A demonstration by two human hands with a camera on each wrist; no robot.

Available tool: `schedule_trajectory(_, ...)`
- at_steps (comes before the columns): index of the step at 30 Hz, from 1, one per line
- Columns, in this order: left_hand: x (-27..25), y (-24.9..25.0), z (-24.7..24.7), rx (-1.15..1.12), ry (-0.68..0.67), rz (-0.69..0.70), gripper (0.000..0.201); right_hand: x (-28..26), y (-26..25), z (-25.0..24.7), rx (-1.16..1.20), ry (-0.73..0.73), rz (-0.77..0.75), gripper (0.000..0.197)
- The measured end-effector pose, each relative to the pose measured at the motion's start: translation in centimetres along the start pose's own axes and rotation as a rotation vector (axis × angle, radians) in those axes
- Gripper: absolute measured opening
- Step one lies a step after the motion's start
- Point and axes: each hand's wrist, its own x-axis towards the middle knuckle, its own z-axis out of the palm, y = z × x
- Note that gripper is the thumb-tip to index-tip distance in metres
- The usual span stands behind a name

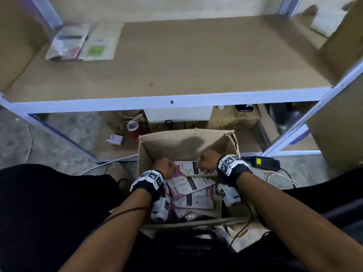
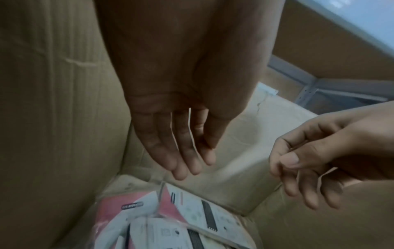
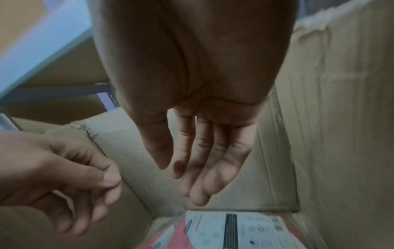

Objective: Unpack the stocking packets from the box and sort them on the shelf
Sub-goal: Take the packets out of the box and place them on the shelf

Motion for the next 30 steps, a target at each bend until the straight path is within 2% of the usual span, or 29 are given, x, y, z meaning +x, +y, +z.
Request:
schedule_trajectory(4,1.9,-1.1,0.9,0.037,-0.016,-0.044,0.027,3.0,1.2,1.1,-0.123,-0.04,0.031,0.02)
schedule_trajectory(8,3.0,-2.1,1.7,-0.035,0.01,-0.086,0.026,5.9,1.8,1.9,-0.284,-0.06,0.054,0.027)
schedule_trajectory(11,3.6,-2.6,1.9,-0.04,-0.037,-0.106,0.023,8.0,2.4,2.9,-0.326,-0.047,0.09,0.035)
schedule_trajectory(17,4.0,-3.0,2.4,-0.04,0.006,-0.147,0.031,10.3,4.3,5.6,-0.403,-0.025,0.03,0.056)
schedule_trajectory(19,4.2,-3.3,2.8,-0.07,-0.032,-0.158,0.03,10.6,4.5,6.7,-0.415,-0.075,0.084,0.057)
schedule_trajectory(21,4.5,-3.5,3.3,-0.081,-0.033,-0.156,0.026,10.7,4.6,7.8,-0.437,-0.074,0.076,0.055)
schedule_trajectory(25,4.9,-3.8,4.1,-0.02,-0.047,-0.153,0.03,10.5,4.2,9.3,-0.512,-0.062,0.034,0.037)
schedule_trajectory(27,5.0,-3.9,4.6,-0.022,-0.07,-0.142,0.033,10.5,4.2,10.4,-0.516,-0.054,0.023,0.042)
schedule_trajectory(30,5.0,-4.1,4.8,-0.029,-0.064,-0.148,0.033,10.6,4.3,11.3,-0.474,0.046,0.032,0.056)
